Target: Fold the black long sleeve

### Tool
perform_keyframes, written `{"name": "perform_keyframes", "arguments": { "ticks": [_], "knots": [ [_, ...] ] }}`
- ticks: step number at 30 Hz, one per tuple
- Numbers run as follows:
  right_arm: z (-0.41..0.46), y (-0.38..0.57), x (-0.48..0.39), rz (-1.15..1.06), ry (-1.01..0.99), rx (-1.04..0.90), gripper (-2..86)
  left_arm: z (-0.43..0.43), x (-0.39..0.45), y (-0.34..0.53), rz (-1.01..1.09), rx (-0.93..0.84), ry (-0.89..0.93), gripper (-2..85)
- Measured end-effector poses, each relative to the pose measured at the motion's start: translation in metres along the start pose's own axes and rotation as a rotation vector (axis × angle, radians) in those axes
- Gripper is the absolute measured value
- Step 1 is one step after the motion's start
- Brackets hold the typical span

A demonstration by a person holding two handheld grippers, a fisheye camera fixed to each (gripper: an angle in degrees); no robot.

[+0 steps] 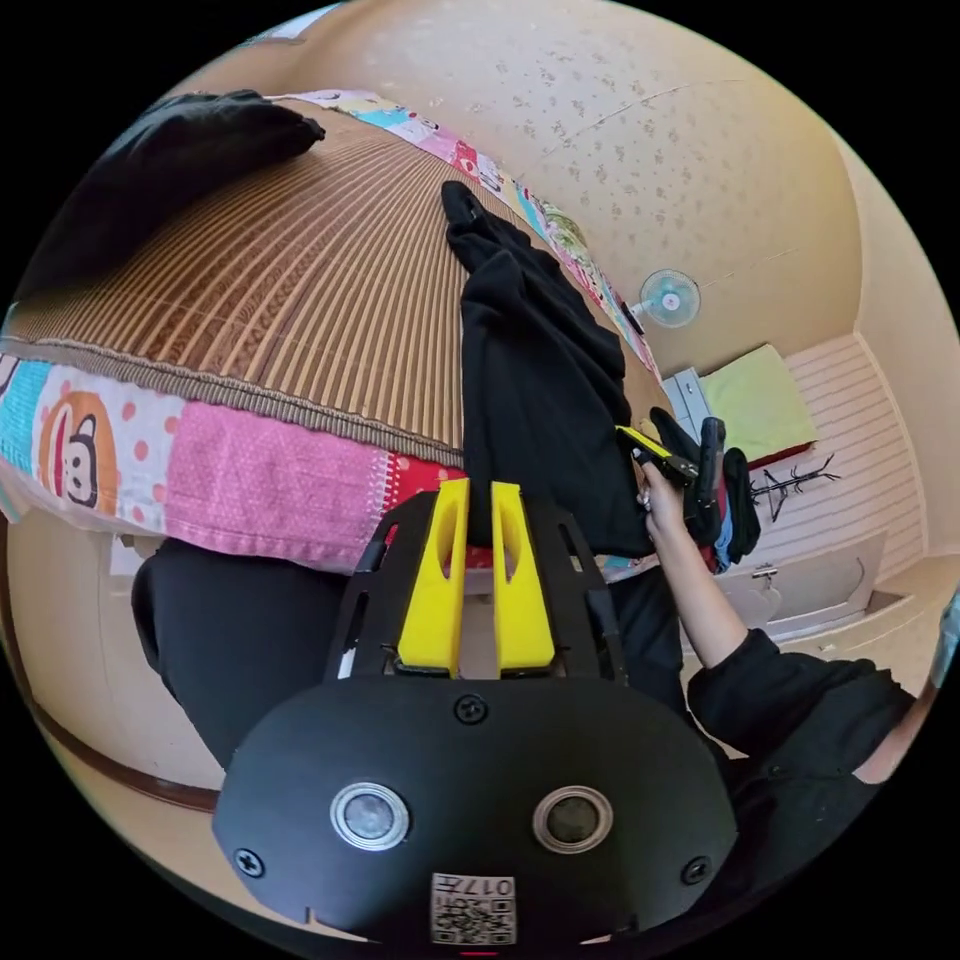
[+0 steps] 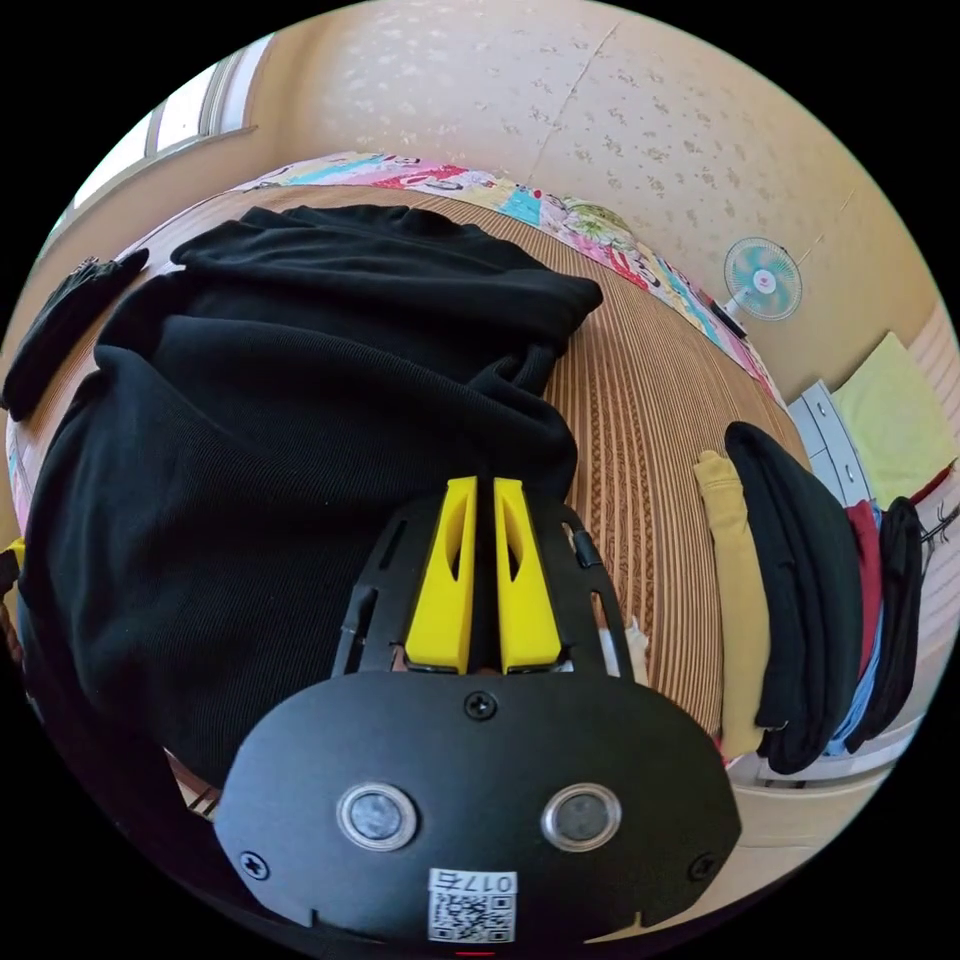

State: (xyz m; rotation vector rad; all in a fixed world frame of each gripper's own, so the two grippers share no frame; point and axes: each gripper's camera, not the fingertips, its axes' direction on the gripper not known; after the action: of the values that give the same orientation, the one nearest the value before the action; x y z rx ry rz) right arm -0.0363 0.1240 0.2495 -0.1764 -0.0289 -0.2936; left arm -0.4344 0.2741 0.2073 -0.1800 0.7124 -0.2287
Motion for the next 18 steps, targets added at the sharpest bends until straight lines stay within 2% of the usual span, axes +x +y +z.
{"name": "perform_keyframes", "arguments": {
  "ticks": [4,7,9,12,18],
  "knots": [
    [-0.001,0.010,0.035,0.026,-0.170,-0.024,2.9,-0.056,0.019,0.019,0.164,0.164,0.009,3.9],
    [0.003,0.021,0.056,0.045,-0.240,-0.011,2.9,-0.058,0.003,0.024,0.068,0.067,-0.059,3.9],
    [0.006,0.023,0.066,0.060,-0.262,-0.013,3.0,-0.057,-0.010,0.032,0.004,0.071,-0.112,3.0],
    [0.013,0.024,0.081,0.082,-0.289,-0.015,3.2,-0.059,-0.024,0.042,-0.029,0.119,-0.048,4.6],
    [0.012,0.026,0.097,0.071,-0.265,-0.040,3.4,-0.038,-0.035,0.032,-0.031,0.044,0.026,9.9]
  ]
}}
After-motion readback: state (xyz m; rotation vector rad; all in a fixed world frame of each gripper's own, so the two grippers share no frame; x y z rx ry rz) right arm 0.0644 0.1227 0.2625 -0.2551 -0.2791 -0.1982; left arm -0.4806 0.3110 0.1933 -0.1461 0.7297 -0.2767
